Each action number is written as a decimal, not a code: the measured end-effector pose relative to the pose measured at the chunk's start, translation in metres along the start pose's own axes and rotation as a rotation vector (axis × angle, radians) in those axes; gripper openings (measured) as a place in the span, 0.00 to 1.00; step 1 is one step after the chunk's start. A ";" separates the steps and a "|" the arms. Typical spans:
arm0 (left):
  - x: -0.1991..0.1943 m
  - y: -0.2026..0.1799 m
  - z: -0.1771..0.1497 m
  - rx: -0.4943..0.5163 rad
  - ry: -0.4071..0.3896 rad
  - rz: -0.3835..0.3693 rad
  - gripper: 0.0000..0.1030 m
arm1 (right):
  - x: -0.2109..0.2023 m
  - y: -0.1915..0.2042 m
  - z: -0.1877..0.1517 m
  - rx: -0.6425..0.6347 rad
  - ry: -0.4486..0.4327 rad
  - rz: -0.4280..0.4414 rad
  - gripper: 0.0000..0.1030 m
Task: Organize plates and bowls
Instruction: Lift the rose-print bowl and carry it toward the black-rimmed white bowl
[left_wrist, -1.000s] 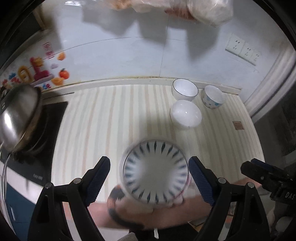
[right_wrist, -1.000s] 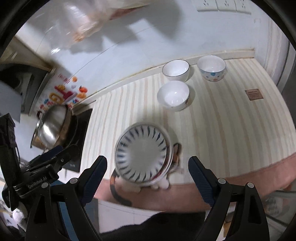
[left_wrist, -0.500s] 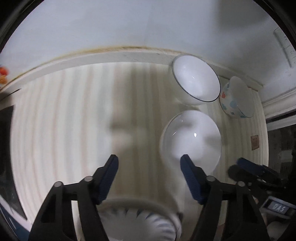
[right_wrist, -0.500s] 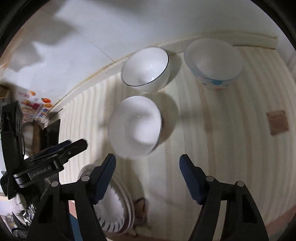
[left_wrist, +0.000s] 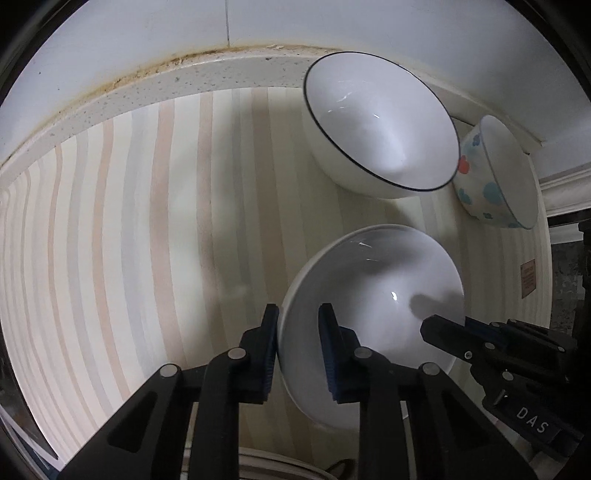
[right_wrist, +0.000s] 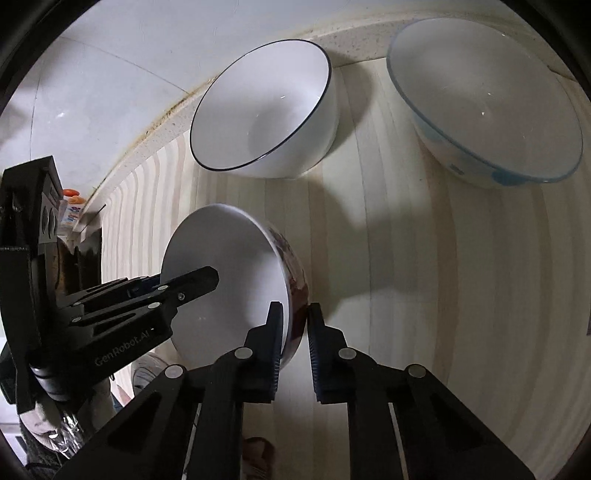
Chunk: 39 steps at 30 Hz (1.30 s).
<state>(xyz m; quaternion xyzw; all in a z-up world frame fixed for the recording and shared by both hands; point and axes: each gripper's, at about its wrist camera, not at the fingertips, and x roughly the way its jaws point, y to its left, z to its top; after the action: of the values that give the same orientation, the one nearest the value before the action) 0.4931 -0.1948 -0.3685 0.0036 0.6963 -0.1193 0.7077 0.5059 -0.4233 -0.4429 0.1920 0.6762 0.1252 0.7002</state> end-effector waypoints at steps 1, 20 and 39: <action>-0.003 -0.003 -0.003 0.001 0.001 -0.005 0.19 | -0.002 -0.001 -0.002 -0.001 -0.005 -0.002 0.14; -0.036 -0.098 -0.114 0.124 0.029 -0.061 0.19 | -0.091 -0.039 -0.116 0.040 -0.008 0.001 0.14; 0.024 -0.132 -0.120 0.200 0.118 -0.016 0.19 | -0.067 -0.093 -0.176 0.109 0.053 -0.057 0.14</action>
<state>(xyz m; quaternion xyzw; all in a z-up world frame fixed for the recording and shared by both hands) 0.3524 -0.3066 -0.3742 0.0756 0.7213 -0.1936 0.6608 0.3193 -0.5187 -0.4255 0.2068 0.7056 0.0732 0.6738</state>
